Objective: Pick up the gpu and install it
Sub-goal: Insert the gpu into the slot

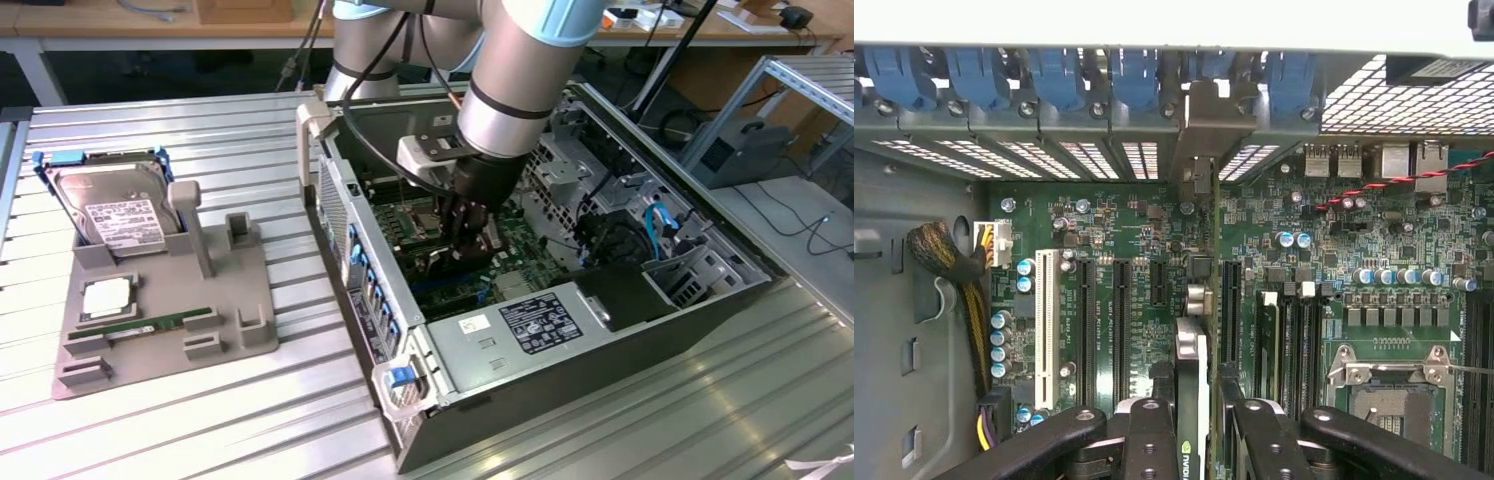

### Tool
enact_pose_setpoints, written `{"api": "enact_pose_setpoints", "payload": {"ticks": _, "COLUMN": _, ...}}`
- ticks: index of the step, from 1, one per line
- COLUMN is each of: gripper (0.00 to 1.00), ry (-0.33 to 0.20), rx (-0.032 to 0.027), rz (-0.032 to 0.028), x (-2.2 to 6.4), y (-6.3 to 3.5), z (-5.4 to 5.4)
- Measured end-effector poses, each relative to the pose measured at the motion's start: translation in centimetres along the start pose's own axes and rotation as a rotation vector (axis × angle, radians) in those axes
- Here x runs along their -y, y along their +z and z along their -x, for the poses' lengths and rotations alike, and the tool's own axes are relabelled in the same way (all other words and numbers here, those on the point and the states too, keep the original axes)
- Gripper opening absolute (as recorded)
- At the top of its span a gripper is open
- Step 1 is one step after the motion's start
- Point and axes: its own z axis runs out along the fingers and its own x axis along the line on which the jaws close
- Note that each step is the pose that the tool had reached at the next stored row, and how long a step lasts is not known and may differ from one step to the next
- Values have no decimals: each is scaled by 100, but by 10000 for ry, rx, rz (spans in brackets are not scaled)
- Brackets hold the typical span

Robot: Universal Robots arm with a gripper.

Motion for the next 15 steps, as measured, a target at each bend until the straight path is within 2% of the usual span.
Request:
{"api": "enact_pose_setpoints", "payload": {"ticks": 7, "gripper": 27, "ry": 0, "rx": 2, "rz": -14, "x": -4, "y": -36, "z": 1}}
{"api": "enact_pose_setpoints", "payload": {"ticks": 11, "gripper": 27, "ry": 67, "rx": -36, "rz": -14, "x": -4, "y": -33, "z": 0}}
{"api": "enact_pose_setpoints", "payload": {"ticks": 15, "gripper": 27, "ry": 74, "rx": -38, "rz": -13, "x": -3, "y": -17, "z": 7}}
